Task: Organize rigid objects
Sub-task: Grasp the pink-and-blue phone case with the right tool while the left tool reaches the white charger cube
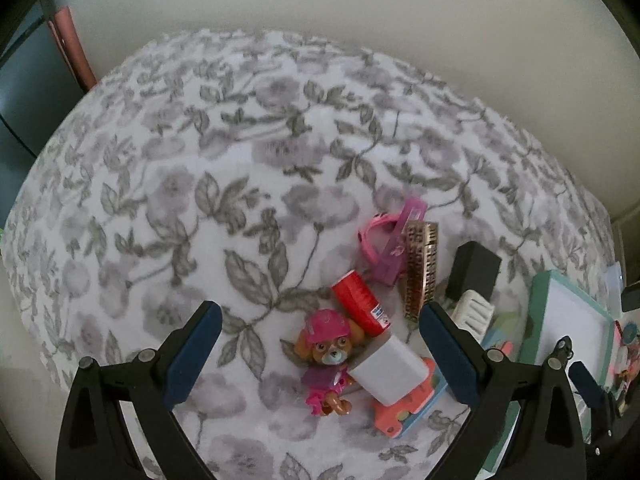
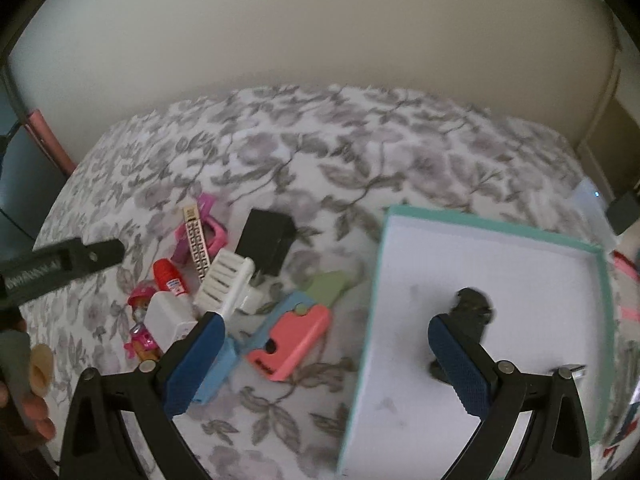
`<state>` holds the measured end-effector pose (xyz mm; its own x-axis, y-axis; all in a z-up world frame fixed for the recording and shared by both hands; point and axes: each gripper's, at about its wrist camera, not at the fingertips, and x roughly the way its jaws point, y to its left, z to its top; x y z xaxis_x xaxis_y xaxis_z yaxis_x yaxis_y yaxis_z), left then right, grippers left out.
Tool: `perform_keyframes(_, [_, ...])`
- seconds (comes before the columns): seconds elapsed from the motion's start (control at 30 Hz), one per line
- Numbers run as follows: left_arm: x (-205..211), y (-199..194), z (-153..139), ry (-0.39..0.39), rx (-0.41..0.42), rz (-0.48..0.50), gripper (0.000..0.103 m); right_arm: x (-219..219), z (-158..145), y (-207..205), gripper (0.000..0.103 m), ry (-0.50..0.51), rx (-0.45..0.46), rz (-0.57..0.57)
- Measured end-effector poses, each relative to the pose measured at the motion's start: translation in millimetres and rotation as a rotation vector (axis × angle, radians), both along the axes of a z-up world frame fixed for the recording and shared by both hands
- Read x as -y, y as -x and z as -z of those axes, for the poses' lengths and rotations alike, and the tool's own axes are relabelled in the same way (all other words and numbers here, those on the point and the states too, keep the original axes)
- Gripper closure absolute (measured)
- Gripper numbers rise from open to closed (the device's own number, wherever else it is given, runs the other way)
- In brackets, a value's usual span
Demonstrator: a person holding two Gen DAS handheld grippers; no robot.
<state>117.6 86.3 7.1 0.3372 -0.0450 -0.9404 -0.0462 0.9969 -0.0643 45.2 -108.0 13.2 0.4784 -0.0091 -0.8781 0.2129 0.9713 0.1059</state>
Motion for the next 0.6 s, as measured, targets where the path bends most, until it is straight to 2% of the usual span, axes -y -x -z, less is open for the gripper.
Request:
perform_keyframes(0.23, [-5.7,-8.2,31.7,0.046,-0.101,-0.025,0.004,-5.1,20.4,-11.3,0.009,-0.036,-0.043,0.014])
perform_keyframes(0.3, [-5.5,-8.0,32.5,0.069,-0.103,-0.020,0.004,-7.1,24.2,-14.4,0.013,-0.045,-0.052,0.013])
perform_keyframes(0.47, [-1.6,-8.3,24.8,0.070,-0.074,-0.002,0.004,-13.3,32.0,-20.2,0.026,-0.068,-0.071,-0.001])
perform_keyframes(0.6, [2.6,-8.4,26.8,0.075,-0.086,0.018,0.005,-17.5,40.4,-23.8,0.032,-0.077,-0.090,-0.007])
